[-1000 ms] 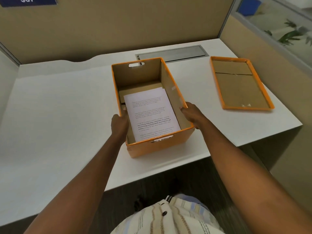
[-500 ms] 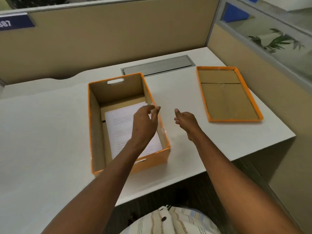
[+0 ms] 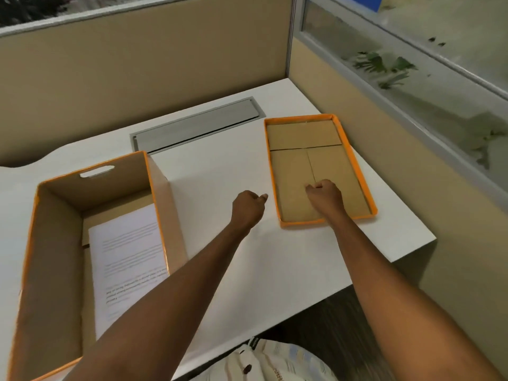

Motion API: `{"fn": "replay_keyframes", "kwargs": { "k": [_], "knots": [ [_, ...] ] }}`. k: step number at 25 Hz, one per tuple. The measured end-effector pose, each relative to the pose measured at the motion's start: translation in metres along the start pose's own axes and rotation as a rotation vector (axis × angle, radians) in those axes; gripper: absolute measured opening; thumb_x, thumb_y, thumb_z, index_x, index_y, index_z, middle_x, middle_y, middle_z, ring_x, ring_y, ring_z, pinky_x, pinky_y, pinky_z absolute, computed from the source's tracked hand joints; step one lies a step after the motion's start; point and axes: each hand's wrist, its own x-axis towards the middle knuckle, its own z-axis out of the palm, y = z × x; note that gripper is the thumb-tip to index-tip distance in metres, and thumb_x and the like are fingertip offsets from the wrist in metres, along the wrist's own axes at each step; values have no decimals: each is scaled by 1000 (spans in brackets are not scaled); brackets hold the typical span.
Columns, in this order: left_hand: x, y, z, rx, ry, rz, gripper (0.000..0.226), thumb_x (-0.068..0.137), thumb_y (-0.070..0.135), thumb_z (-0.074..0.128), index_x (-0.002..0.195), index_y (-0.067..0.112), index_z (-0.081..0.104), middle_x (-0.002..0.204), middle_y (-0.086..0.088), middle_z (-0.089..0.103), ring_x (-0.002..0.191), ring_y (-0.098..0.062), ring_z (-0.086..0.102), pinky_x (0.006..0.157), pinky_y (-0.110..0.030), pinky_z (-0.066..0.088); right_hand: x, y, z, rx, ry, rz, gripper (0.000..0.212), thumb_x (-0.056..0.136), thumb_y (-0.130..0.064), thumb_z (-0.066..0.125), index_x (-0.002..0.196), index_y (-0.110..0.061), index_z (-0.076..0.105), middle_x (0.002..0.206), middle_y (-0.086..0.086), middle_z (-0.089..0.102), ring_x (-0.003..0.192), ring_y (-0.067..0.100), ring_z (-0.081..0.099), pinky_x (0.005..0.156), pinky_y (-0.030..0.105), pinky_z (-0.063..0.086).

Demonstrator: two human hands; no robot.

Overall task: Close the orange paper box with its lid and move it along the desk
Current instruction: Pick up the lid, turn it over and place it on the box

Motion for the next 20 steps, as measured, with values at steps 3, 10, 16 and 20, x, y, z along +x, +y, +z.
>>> {"fn": "replay_keyframes", "kwargs": {
  "k": [3, 10, 16, 20],
  "knots": [
    [25, 1, 30, 91, -2, -47, 49, 91, 29, 54, 54, 15, 25, 53, -4, 28, 50, -19, 30, 50, -31, 26, 34, 22, -28, -123, 122, -13, 47, 89, -29, 59, 121, 3, 51, 125, 20, 58, 115, 36, 54, 82, 31, 41],
    [50, -2, 62, -69, -59, -225, 25, 86, 22, 60, 72, 5, 49, 74, -18, 55, 76, -38, 65, 81, -49, 56, 82, 57, -59, -338, 224, 140, 57, 88, -30, 59, 131, 1, 39, 136, 23, 42, 125, 40, 41, 100, 49, 40],
    [53, -12, 65, -420, -149, -358, 34, 80, 13, 71, 107, -3, 61, 96, -22, 62, 79, -29, 59, 81, -44, 56, 90, 74, -57, -348, 238, 251, 43, 92, -28, 52, 122, 2, 48, 129, 22, 50, 120, 40, 45, 92, 49, 43],
    [51, -8, 57, -344, -203, -294, 25, 86, 18, 63, 103, 1, 61, 100, -21, 65, 80, -28, 60, 78, -42, 54, 83, 67, -49, -229, 362, 307, 28, 90, -9, 49, 117, 1, 48, 122, 21, 57, 111, 41, 56, 90, 50, 46]
  ]
}}
